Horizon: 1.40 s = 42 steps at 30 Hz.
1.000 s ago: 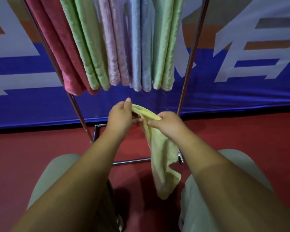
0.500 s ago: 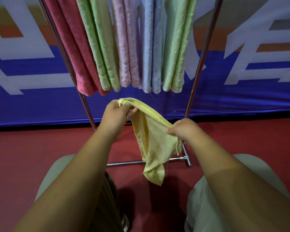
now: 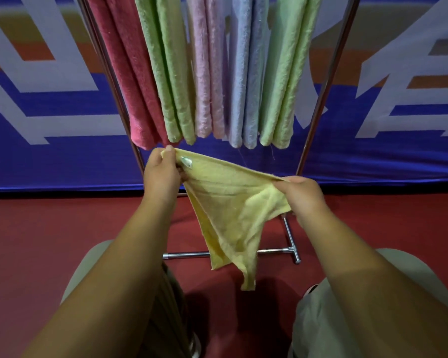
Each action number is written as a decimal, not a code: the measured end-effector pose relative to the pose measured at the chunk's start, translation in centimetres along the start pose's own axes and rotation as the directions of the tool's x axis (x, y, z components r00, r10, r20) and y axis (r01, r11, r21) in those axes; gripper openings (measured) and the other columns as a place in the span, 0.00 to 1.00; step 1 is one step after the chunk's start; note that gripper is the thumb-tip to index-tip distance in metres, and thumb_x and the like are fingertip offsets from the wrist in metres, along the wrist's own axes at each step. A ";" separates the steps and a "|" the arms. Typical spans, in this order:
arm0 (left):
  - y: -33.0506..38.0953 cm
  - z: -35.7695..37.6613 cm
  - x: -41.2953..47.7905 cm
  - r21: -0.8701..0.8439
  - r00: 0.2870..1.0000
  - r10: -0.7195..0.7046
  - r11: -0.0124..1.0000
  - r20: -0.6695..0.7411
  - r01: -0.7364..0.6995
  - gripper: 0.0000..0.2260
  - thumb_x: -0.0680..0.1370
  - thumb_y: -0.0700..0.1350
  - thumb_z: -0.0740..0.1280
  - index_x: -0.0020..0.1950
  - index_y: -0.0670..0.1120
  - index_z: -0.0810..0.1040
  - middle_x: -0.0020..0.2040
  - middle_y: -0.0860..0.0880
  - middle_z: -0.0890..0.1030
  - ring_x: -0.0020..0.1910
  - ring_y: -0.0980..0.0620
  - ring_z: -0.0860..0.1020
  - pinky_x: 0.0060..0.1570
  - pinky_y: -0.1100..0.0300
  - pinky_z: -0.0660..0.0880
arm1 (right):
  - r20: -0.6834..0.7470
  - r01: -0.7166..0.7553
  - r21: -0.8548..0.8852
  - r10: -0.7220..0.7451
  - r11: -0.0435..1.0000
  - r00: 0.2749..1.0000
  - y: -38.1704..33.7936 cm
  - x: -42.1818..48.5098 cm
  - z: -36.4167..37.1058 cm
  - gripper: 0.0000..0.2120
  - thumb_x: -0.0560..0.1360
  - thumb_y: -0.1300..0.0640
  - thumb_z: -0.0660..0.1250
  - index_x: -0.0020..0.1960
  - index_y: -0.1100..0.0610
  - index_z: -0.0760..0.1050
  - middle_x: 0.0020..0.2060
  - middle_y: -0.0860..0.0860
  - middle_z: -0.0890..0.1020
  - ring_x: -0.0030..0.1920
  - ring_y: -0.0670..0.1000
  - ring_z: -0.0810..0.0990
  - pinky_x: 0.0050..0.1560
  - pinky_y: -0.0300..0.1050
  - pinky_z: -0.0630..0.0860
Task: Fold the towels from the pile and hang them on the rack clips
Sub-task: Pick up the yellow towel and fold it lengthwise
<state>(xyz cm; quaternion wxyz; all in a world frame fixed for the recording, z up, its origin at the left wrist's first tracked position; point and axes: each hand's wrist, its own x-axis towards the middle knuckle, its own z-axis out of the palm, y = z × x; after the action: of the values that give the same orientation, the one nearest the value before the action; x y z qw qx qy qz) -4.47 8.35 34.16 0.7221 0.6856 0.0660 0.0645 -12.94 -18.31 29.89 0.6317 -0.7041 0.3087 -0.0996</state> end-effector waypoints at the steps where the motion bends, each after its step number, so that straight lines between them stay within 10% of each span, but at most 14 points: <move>1: -0.2 -0.4 0.3 0.020 1.000 0.008 1.000 -0.028 -0.008 0.13 0.84 0.56 0.64 0.45 0.49 0.76 0.41 0.47 0.79 0.41 0.50 0.78 0.48 0.46 0.82 | -0.036 -0.016 0.058 0.018 0.998 0.999 -0.2 0.1 -0.2 0.05 0.77 0.60 0.78 0.53 0.57 0.86 0.45 0.56 0.89 0.45 0.55 0.87 0.47 0.48 0.81; 5: -0.5 -1.2 0.6 0.124 0.989 0.028 0.992 -0.145 -0.010 0.15 0.81 0.59 0.65 0.43 0.49 0.79 0.41 0.50 0.80 0.42 0.51 0.79 0.47 0.51 0.78 | -0.063 -0.081 0.274 0.102 0.958 0.993 -0.4 0.0 -0.4 0.09 0.79 0.58 0.77 0.59 0.58 0.86 0.51 0.58 0.90 0.53 0.58 0.90 0.59 0.57 0.85; 10: -0.9 -1.2 0.6 0.236 0.982 0.035 0.972 -0.183 0.010 0.19 0.83 0.58 0.64 0.46 0.43 0.78 0.41 0.49 0.78 0.41 0.50 0.77 0.43 0.52 0.75 | -0.077 -0.109 0.352 0.145 0.930 0.986 1.5 1.9 -0.1 0.41 0.60 0.40 0.83 0.62 0.66 0.83 0.51 0.62 0.90 0.46 0.60 0.88 0.54 0.59 0.85; 14: -0.8 -0.5 0.0 0.207 0.995 -0.013 0.978 -0.102 0.034 0.19 0.82 0.57 0.68 0.48 0.40 0.81 0.41 0.44 0.80 0.40 0.50 0.79 0.44 0.51 0.78 | -0.093 -0.051 0.311 0.084 0.949 0.992 -0.1 0.5 0.3 0.32 0.66 0.40 0.78 0.54 0.67 0.81 0.56 0.68 0.86 0.46 0.63 0.88 0.53 0.67 0.85; 18: 1.8 0.6 -1.3 0.039 1.000 0.027 0.999 -0.008 -0.027 0.16 0.83 0.57 0.69 0.50 0.44 0.85 0.45 0.41 0.85 0.42 0.50 0.82 0.45 0.50 0.82 | -0.136 0.153 0.265 -0.120 0.952 0.983 -5.1 -2.8 1.0 0.18 0.74 0.41 0.73 0.40 0.56 0.81 0.37 0.56 0.80 0.39 0.55 0.80 0.42 0.52 0.75; 29: 6.3 3.3 -3.8 0.095 0.951 0.283 0.951 0.123 -0.295 0.14 0.85 0.51 0.68 0.48 0.43 0.87 0.43 0.37 0.86 0.40 0.55 0.79 0.39 0.55 0.77 | -0.141 0.384 -0.068 -0.390 0.921 0.910 -10.2 -5.3 2.2 0.29 0.83 0.45 0.69 0.30 0.52 0.59 0.23 0.46 0.61 0.28 0.51 0.61 0.33 0.49 0.59; 42: 3.2 4.4 -5.2 0.283 0.930 0.238 0.905 0.281 -0.317 0.11 0.83 0.52 0.70 0.47 0.48 0.88 0.40 0.45 0.86 0.40 0.47 0.84 0.46 0.42 0.81 | 0.044 0.528 -0.412 -0.563 0.743 0.825 -7.9 -6.1 5.4 0.26 0.87 0.49 0.66 0.32 0.54 0.66 0.26 0.49 0.71 0.30 0.51 0.70 0.35 0.52 0.59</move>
<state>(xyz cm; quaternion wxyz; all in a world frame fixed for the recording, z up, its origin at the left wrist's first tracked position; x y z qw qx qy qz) -8.77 3.23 37.63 0.5854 0.7998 -0.1111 0.0723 -12.46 -10.34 37.97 0.4007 -0.8739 0.1291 -0.2430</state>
